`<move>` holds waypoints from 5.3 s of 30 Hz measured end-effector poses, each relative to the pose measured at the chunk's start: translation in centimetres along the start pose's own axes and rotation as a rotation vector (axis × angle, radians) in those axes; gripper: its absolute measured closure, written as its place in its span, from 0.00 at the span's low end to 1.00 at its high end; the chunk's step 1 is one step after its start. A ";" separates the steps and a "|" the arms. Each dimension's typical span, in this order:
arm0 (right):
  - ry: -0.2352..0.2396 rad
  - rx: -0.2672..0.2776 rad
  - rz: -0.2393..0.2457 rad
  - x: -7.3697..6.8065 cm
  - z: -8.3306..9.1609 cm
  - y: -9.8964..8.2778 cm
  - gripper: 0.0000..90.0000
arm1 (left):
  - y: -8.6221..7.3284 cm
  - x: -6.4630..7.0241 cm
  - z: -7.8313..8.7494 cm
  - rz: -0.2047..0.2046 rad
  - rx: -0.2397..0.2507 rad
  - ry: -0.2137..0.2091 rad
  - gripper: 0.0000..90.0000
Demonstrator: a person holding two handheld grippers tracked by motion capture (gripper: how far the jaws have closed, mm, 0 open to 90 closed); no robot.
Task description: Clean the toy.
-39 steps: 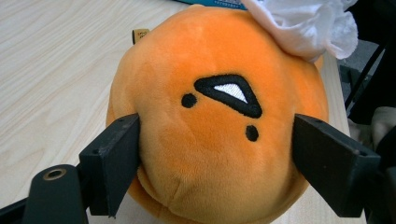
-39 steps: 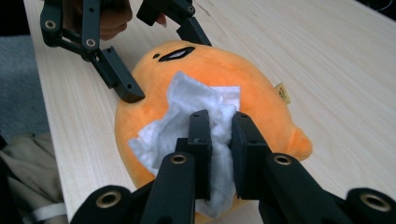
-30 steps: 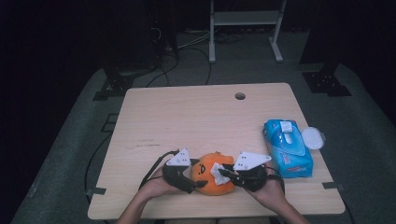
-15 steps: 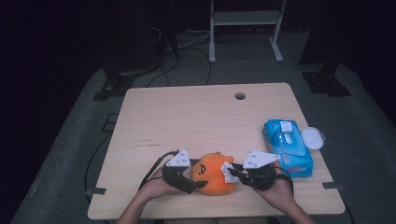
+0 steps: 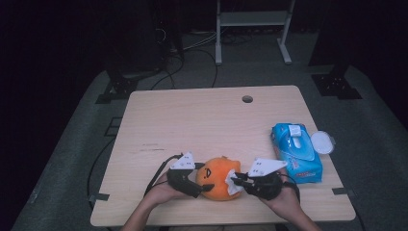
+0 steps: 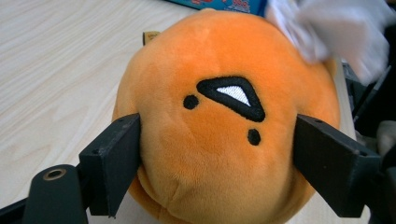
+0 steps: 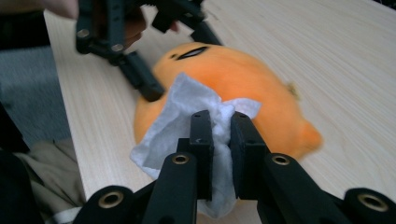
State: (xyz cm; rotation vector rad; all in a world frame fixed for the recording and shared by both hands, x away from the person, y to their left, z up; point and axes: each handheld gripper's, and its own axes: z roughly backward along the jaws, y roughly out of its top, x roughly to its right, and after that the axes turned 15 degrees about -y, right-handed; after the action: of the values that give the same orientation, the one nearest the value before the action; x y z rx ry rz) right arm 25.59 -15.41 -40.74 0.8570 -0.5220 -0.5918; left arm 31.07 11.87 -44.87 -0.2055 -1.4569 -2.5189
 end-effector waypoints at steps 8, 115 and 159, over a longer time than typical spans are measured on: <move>-0.043 -0.019 -0.065 2.4 -0.6 -1.1 0.89 | 1.0 0.5 0.1 -0.023 0.052 0.002 0.15; 0.021 0.076 -0.118 2.9 0.4 0.7 0.88 | 3.0 3.7 -3.6 -0.205 -0.002 0.072 0.22; 0.025 0.069 -0.151 3.5 0.6 0.7 0.89 | 3.3 4.6 -4.5 -0.282 -0.041 0.064 0.17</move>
State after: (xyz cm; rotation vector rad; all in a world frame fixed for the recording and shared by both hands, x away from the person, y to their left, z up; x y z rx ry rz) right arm 27.92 -17.75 -39.19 0.9742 -0.4599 -0.7033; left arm 27.49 5.83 -43.34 0.0795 -1.5029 -2.7468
